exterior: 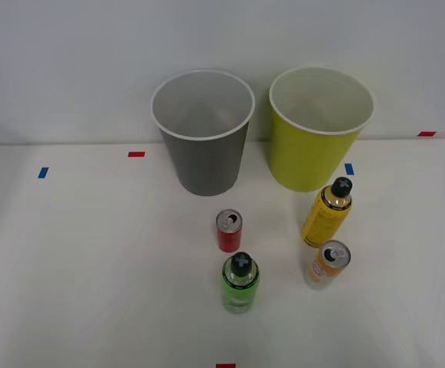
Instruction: Put cans in the gray bin, plastic bottles in the light green bin
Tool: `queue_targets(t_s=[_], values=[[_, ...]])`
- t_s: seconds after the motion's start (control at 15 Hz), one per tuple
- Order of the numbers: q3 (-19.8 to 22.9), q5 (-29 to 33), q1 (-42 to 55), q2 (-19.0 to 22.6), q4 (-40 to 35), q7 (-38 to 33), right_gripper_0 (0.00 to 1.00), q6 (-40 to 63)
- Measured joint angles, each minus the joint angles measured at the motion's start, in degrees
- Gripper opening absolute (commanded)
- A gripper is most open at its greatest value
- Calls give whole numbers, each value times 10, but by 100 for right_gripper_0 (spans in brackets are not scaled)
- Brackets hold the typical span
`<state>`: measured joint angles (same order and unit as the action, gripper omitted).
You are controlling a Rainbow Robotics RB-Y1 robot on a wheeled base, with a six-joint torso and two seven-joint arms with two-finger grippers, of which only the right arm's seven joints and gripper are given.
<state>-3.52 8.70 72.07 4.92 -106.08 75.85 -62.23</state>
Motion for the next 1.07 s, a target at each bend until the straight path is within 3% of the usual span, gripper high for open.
queue_targets(t_s=[1.07], values=[[0,0,0,0,0,0,100,0]])
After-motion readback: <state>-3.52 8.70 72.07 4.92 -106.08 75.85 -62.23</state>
